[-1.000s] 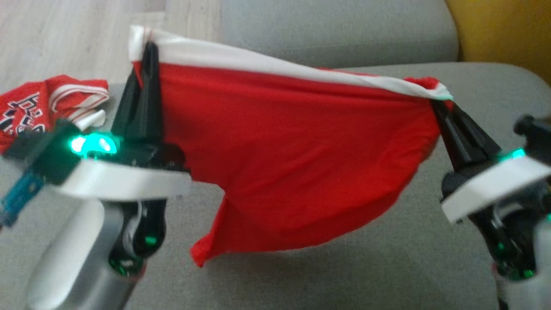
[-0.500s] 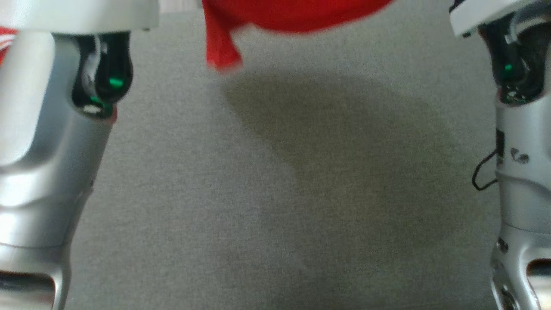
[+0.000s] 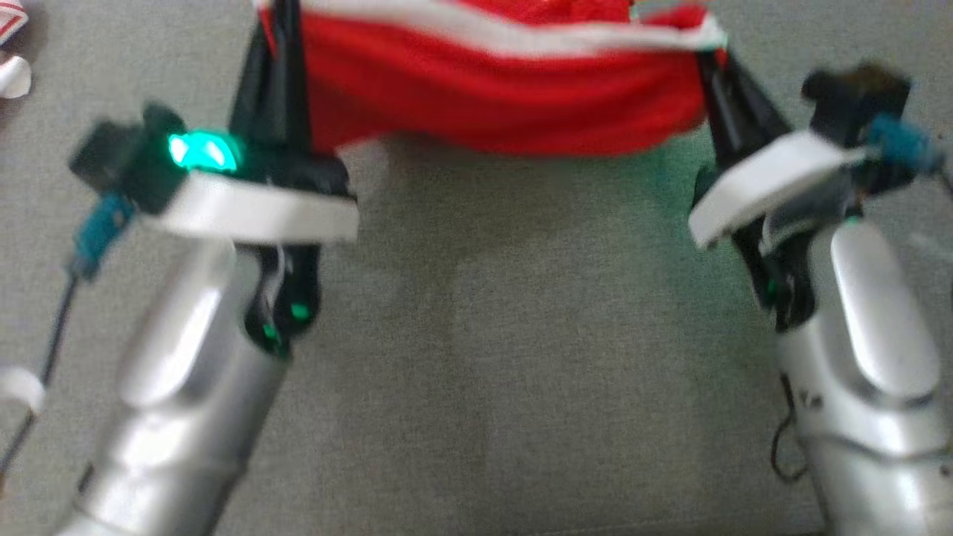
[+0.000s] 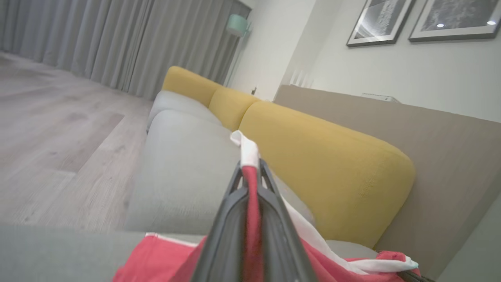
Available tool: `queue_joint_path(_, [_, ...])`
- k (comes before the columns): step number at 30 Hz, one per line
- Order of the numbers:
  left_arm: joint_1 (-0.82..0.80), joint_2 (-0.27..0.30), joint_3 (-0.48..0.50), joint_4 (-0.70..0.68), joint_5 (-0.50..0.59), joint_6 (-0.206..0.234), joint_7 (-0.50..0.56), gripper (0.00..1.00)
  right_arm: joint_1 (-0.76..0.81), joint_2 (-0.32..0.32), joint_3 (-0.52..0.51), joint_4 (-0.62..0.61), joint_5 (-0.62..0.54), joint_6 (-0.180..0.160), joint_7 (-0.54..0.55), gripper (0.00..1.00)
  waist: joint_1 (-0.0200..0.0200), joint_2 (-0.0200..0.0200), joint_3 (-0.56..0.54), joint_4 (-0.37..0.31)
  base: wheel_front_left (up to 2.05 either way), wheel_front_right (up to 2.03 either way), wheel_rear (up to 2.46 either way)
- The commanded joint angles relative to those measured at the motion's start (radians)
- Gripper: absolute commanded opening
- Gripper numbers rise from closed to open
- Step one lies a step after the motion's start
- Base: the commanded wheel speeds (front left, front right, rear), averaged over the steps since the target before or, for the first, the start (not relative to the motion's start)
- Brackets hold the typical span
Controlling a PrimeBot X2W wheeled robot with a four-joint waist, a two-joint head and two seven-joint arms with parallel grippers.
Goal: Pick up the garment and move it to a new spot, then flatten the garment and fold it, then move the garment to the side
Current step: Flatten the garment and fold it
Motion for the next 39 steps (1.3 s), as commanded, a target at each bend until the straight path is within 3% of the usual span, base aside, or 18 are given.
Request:
queue_joint_path(1, [-0.014,0.02,0.037,-0.048,-0.001,-0.007,-0.01,0.0,0.005,0.015,0.019,-0.048,0.005,0.008,-0.014,0.0,-0.0001,0.0001,-0.005,0.001,0.0,0.0,0.0])
queue_joint_path(15, [0.461,-0.021,0.11,-0.323,0.078,-0.011,-0.017,0.0,0.441,0.027,-0.04,-0.322,0.006,0.008,-0.016,0.0,-0.0001,0.0001,-0.187,0.008,0.0,0.0,0.0])
queue_joint_path(25, [0.708,0.011,0.074,-0.503,0.069,0.044,0.022,0.0,0.772,0.037,-0.095,-0.555,-0.017,0.008,0.118,0.0,-0.0001,0.0001,-0.287,0.003,0.0,0.0,0.0])
queue_joint_path(32, [0.695,0.006,0.071,-0.442,0.055,0.039,0.028,0.0,0.789,0.038,-0.092,-0.541,0.015,0.008,0.14,0.0,-0.0001,0.0001,-0.238,-0.012,0.0,0.0,0.0])
queue_joint_path(39, [0.448,-0.02,0.069,-0.219,0.074,-0.017,0.037,0.0,0.614,0.038,-0.086,-0.388,0.034,0.008,0.111,0.0,-0.0001,0.0001,-0.11,-0.018,0.0,0.0,0.0])
